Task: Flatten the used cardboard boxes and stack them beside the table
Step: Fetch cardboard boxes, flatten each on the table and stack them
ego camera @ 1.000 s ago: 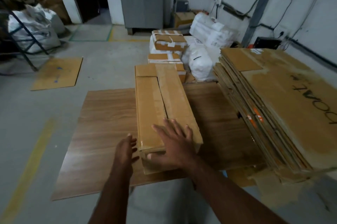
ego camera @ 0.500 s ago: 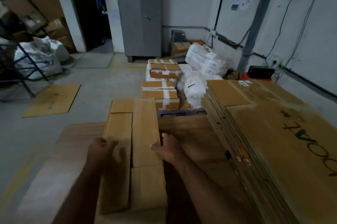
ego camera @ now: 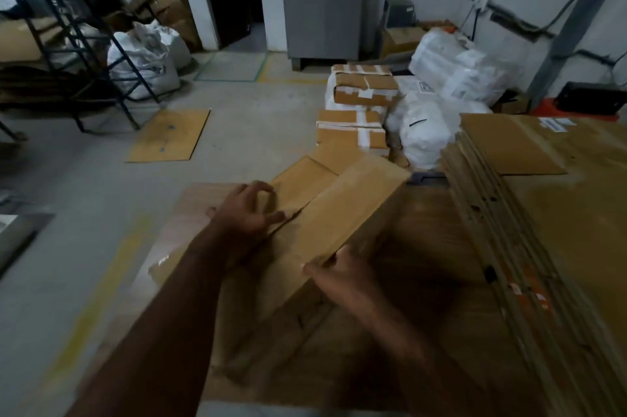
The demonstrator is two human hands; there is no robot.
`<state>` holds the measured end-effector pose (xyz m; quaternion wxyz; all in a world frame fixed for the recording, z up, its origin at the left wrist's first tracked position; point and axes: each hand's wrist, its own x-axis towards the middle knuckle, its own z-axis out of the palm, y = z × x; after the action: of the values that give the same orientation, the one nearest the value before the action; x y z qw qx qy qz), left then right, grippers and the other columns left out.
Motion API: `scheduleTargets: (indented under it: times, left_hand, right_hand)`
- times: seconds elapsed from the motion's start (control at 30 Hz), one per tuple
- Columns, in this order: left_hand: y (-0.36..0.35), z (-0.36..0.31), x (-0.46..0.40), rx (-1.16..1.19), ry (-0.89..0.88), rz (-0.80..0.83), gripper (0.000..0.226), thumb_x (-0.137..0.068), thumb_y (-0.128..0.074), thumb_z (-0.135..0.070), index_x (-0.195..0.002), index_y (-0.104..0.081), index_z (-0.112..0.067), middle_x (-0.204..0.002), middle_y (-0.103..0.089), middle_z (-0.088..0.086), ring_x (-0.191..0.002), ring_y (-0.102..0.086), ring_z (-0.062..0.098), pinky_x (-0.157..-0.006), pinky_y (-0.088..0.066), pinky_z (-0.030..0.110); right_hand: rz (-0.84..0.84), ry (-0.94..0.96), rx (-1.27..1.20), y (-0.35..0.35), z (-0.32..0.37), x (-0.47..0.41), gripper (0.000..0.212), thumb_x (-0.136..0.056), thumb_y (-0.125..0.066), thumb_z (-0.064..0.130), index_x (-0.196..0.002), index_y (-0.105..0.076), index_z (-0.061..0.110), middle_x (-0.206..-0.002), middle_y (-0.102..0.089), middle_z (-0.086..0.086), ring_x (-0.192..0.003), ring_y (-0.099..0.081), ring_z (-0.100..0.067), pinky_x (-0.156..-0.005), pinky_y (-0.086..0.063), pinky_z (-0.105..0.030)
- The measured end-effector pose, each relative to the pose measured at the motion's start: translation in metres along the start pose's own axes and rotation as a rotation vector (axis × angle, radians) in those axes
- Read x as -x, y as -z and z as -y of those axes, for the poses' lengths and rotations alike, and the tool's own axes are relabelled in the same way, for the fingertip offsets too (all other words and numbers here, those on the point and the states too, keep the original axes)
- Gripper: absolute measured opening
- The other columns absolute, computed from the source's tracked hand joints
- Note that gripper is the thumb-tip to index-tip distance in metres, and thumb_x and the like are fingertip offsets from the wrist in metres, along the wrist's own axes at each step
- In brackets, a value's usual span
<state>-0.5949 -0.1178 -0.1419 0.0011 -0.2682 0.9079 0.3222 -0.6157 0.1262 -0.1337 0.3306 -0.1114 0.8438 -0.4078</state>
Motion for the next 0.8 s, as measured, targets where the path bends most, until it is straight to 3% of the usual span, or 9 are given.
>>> scheduleTargets:
  times: [0.07,0.17,0.27,0.37,0.47,0.57,0.7,0.8]
  left_hand:
    - [0.012,-0.018,-0.018,-0.204,-0.103,0.114,0.110,-0.038,-0.050,-0.105,-0.132,-0.043,-0.048,-0.142,-0.044,0.003,-0.130,-0.046,0.032,-0.109,-0.038,0.059]
    - [0.001,-0.040,-0.037,-0.496,-0.249,0.245,0.105,-0.059,-0.066,-0.089,-0.147,-0.029,-0.046,-0.158,-0.030,0.001,-0.146,-0.027,0.034,-0.114,-0.017,0.070]
    - [-0.025,-0.033,-0.041,-0.532,-0.336,0.327,0.102,-0.071,-0.069,-0.079,-0.154,-0.019,-0.047,-0.168,-0.012,-0.004,-0.154,-0.008,0.031,-0.115,-0.005,0.073]
    - [-0.035,-0.018,-0.045,-0.509,-0.415,0.293,0.097,-0.075,-0.060,-0.084,-0.155,-0.016,-0.049,-0.169,-0.007,-0.007,-0.155,-0.003,0.027,-0.114,0.001,0.075]
    - [-0.028,-0.009,-0.044,-0.465,-0.448,0.284,0.094,-0.078,-0.060,-0.081,-0.155,-0.019,-0.047,-0.169,-0.007,-0.004,-0.155,-0.005,0.028,-0.115,0.000,0.074]
    - [-0.012,0.007,-0.025,-0.338,-0.444,0.179,0.084,-0.083,-0.067,-0.068,-0.152,-0.029,-0.041,-0.167,-0.016,0.000,-0.153,-0.015,0.030,-0.117,-0.007,0.070]
    - [-0.005,0.051,0.024,-0.174,-0.590,-0.033,0.066,-0.085,-0.061,-0.067,-0.141,-0.044,-0.036,-0.150,-0.040,-0.003,-0.136,-0.036,0.019,-0.111,-0.033,0.053]
    - [-0.016,0.078,0.051,-0.183,-0.692,-0.022,0.060,-0.089,-0.050,-0.067,-0.138,-0.050,-0.032,-0.138,-0.050,-0.005,-0.125,-0.046,0.018,-0.104,-0.040,0.047]
  right_hand:
    - [0.054,-0.007,-0.124,-0.026,-0.003,0.019,0.090,-0.071,-0.077,0.064,-0.141,-0.049,0.014,-0.136,-0.060,0.000,-0.121,-0.057,-0.018,-0.098,-0.048,-0.029]
    - [0.114,-0.048,-0.109,-0.063,0.001,0.031,0.061,-0.081,-0.075,0.060,-0.116,-0.066,0.012,-0.112,-0.070,-0.003,-0.097,-0.065,-0.017,-0.070,-0.049,-0.029]
    - [0.006,-0.043,-0.086,-0.091,0.006,0.027,0.053,-0.082,-0.075,0.059,-0.104,-0.069,0.011,-0.094,-0.073,-0.006,-0.083,-0.069,-0.021,-0.065,-0.053,-0.038]
    - [-0.071,-0.056,0.023,-0.090,0.007,0.025,0.042,-0.085,-0.071,0.058,-0.093,-0.062,0.018,-0.079,-0.061,0.008,-0.069,-0.056,-0.010,-0.055,-0.040,-0.028]
    - [-0.294,0.015,0.231,-0.080,0.003,0.028,0.029,-0.090,-0.066,0.054,-0.091,-0.058,0.026,-0.088,-0.064,0.010,-0.082,-0.060,-0.012,-0.069,-0.051,-0.030]
    - [-0.582,0.326,0.447,-0.079,-0.003,0.017,0.032,-0.090,-0.061,0.054,-0.103,-0.059,0.025,-0.101,-0.061,0.005,-0.093,-0.057,-0.019,-0.071,-0.041,-0.030]
    - [-0.478,0.350,0.707,-0.082,-0.012,-0.002,0.075,-0.091,-0.038,0.074,-0.146,-0.047,0.023,-0.147,-0.050,0.000,-0.134,-0.046,-0.022,-0.105,-0.034,-0.040]
    - [-0.450,0.362,0.759,-0.088,-0.020,-0.006,0.098,-0.089,-0.017,0.087,-0.156,-0.038,0.019,-0.162,-0.038,-0.003,-0.149,-0.033,-0.022,-0.122,-0.021,-0.045]
